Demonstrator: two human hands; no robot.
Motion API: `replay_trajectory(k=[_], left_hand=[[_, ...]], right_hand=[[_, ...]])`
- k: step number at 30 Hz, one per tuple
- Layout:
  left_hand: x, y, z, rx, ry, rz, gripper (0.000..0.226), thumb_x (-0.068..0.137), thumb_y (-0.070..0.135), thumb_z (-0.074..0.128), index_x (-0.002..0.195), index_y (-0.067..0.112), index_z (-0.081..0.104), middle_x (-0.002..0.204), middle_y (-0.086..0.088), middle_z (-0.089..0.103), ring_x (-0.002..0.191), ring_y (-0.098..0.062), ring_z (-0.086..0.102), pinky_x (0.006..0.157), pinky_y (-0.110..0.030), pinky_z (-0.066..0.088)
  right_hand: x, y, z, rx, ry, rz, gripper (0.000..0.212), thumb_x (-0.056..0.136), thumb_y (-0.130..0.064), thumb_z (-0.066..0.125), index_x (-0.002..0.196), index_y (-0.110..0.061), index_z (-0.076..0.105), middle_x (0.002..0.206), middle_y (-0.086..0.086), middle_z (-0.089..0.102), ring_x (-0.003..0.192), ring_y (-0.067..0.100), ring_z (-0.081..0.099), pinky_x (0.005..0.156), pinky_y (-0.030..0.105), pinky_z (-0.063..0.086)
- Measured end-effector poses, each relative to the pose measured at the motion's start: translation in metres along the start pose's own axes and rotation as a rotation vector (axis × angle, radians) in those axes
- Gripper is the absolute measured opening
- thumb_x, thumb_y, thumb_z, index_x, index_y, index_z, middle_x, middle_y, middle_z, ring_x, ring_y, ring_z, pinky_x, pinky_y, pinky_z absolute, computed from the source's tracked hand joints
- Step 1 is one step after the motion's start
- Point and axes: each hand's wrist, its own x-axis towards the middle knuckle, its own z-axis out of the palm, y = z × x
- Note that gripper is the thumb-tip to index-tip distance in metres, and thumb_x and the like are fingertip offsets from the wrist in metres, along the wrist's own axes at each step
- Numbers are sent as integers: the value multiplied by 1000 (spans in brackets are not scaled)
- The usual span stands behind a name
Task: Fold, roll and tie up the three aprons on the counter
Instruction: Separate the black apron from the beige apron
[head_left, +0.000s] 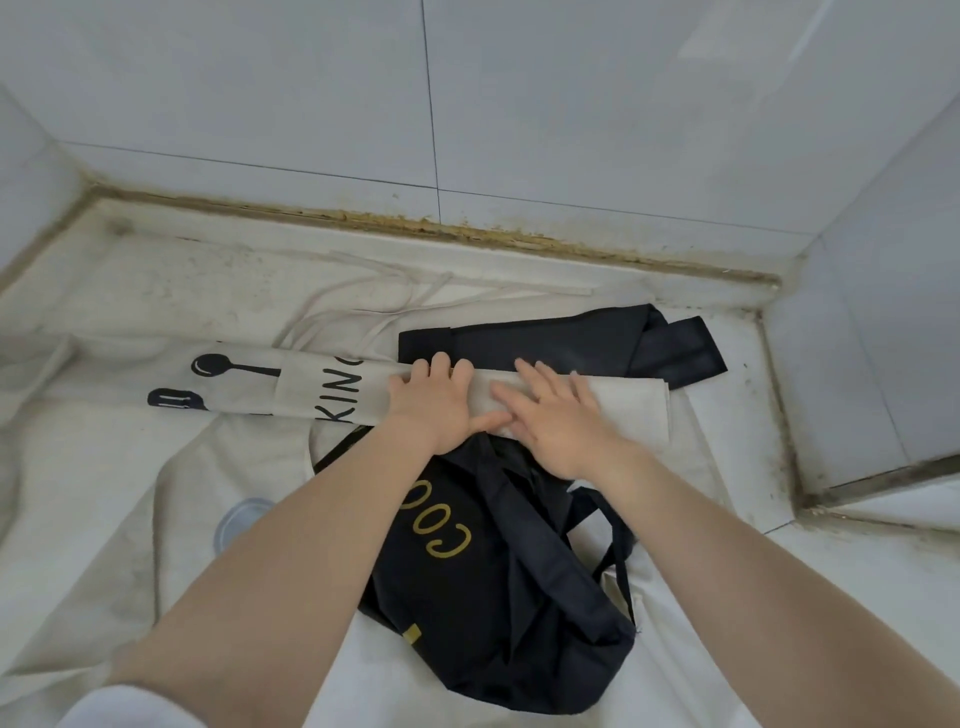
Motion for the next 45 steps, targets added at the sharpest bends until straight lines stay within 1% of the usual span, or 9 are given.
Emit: replay_trajectory(k=[6, 11, 17, 21, 29, 35, 39, 41, 45], left_hand=[[-2, 1, 3, 8, 9, -45, 80, 80, 78, 24, 134, 19, 29, 135, -7, 32, 124, -29, 34, 97, -45, 34], [0, 14, 1, -22, -17, -137, 73, 86, 71, 28, 135, 16, 26, 137, -10, 31, 125, -32, 32, 98, -46, 31], [-2, 22, 1, -87, -29, -203, 79, 86, 71, 30, 141, 15, 19, 142, -12, 24, 130, -34, 27, 102, -47, 28], [-6, 29, 1, -110, -35, -239, 98, 73, 84, 32, 143, 17, 17, 146, -12, 18, 132, -35, 24, 103, -48, 27], [-10, 37, 6, -17, 8, -228, 93, 77, 80, 36, 143, 16, 18, 145, -11, 21, 133, -32, 22, 108, -56, 17], [-12, 67, 5, -38, 187, 309, 46, 91, 13, 44, 134, 25, 35, 122, -9, 33, 111, -29, 38, 91, -36, 33], [-16, 62, 2, -203, 260, 359, 37, 98, 27, 39, 134, 21, 43, 119, -8, 39, 99, -27, 50, 83, -35, 43], [-24, 60, -5, -313, 344, 401, 35, 98, 29, 41, 127, 13, 51, 118, -9, 45, 93, -26, 54, 74, -33, 46], [-46, 65, -21, -396, 552, 558, 38, 91, 31, 37, 108, 7, 61, 97, -10, 56, 70, -24, 58, 54, -28, 43]], right_hand=[[-17, 37, 17, 95, -38, 173, 51, 100, -47, 9, 148, -40, -8, 156, -9, -23, 143, 14, -22, 115, 38, -12], [-40, 66, 16, 263, 283, 383, 49, 100, -24, 36, 148, -20, 23, 157, 9, 13, 143, 28, 13, 114, 37, 17], [-42, 76, 0, 937, 566, 617, 18, 88, -17, 63, 103, -12, 54, 87, 1, 49, 84, 18, 49, 73, 26, 38], [-45, 86, -1, 1230, 439, 618, 44, 87, -15, 64, 60, -18, 29, 61, 0, 29, 56, 14, 25, 51, 26, 21], [-40, 79, -4, 834, 398, 663, 18, 94, -17, 52, 84, -10, 39, 80, 4, 44, 77, 22, 43, 67, 31, 35], [-49, 77, -19, 1398, 251, 650, 20, 84, -9, 67, 103, -4, 61, 94, 9, 64, 81, 22, 62, 71, 31, 50], [-53, 75, -30, 1638, 108, 588, 32, 88, -7, 61, 119, -1, 59, 77, 6, 68, 84, 24, 62, 89, 38, 48], [-61, 73, -39, 1742, 51, 519, 30, 89, -4, 56, 118, 1, 58, 55, 2, 62, 74, 20, 60, 85, 33, 50], [-91, 73, -55, 1852, -17, 506, 20, 88, 2, 43, 89, 0, 63, 69, 8, 69, 62, 16, 69, 55, 23, 56]])
